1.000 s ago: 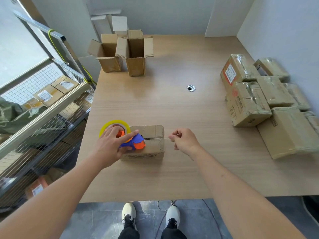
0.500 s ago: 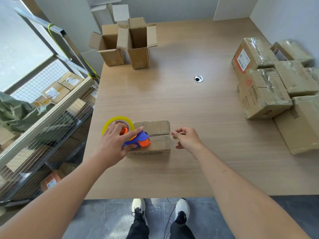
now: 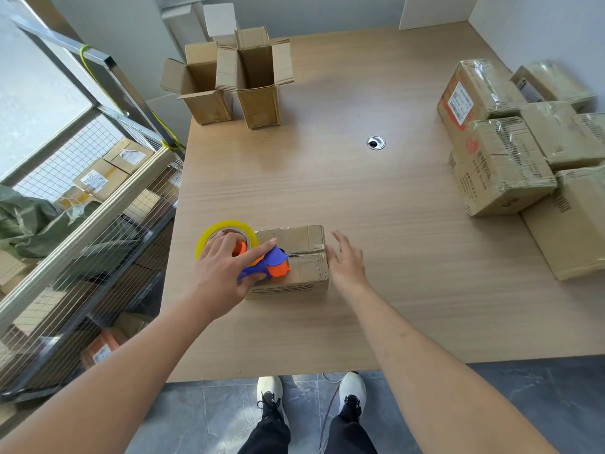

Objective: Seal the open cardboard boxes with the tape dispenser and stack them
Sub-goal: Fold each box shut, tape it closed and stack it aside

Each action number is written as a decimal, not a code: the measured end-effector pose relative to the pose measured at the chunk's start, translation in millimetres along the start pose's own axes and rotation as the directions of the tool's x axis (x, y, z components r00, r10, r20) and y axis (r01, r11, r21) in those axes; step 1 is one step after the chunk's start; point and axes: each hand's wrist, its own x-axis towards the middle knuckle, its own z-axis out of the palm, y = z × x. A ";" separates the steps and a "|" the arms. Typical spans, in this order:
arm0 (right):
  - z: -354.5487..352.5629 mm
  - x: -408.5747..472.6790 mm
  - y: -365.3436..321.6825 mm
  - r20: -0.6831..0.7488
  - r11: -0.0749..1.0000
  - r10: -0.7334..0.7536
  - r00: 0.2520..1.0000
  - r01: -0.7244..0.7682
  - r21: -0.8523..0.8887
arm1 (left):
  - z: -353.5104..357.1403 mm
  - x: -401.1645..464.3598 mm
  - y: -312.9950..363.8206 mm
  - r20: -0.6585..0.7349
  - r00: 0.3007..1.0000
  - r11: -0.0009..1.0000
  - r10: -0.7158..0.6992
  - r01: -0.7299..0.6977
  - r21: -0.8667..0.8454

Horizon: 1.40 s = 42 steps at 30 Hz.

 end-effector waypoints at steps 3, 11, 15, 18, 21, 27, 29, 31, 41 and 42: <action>7.0 -5.0 -1.1 0.006 0.994 0.002 1.000 -0.003 0.106 | -0.3 0.5 0.6 0.011 1.000 1.000 0.002 -0.002 0.001; 39.8 -20.7 -30.2 -0.139 0.963 -0.245 0.960 0.224 -0.147 | -4.8 3.4 -0.1 0.053 0.999 1.000 0.011 -0.012 0.024; 47.6 -19.0 -28.6 -0.200 0.934 -0.230 0.952 0.158 -0.320 | -23.6 18.9 -2.8 0.181 0.982 0.988 0.052 -0.077 0.134; 51.0 -19.0 -31.1 -0.199 0.929 -0.178 0.964 0.098 -0.357 | -41.3 39.6 -3.1 0.313 0.950 0.991 0.028 -0.067 0.117; 47.1 -20.8 -32.6 -0.192 0.926 -0.151 0.970 0.071 -0.372 | -57.1 60.4 -3.7 0.474 0.880 1.000 -0.025 0.024 0.008; 46.4 -21.4 -36.2 -0.206 0.929 -0.136 0.969 0.053 -0.366 | -88.2 61.8 -65.3 0.661 0.746 0.944 -0.087 0.273 -0.184; 47.4 -22.0 -37.4 -0.217 0.928 -0.134 0.967 0.045 -0.371 | -93.8 54.7 -92.1 0.702 0.706 0.918 -0.094 0.334 -0.213; 49.1 -23.3 -39.5 -0.232 0.924 -0.135 0.963 0.038 -0.381 | -93.0 47.8 -114.5 0.737 0.671 0.869 -0.077 0.407 -0.280; 51.5 -19.8 -38.3 -0.280 0.884 -0.170 0.945 0.021 -0.466 | -50.1 29.2 -175.1 0.786 0.613 0.727 -0.077 0.574 -0.377; 50.9 -18.9 -36.8 -0.283 0.878 -0.179 0.942 0.023 -0.479 | -44.6 27.3 -175.2 0.781 0.620 0.715 -0.075 0.580 -0.392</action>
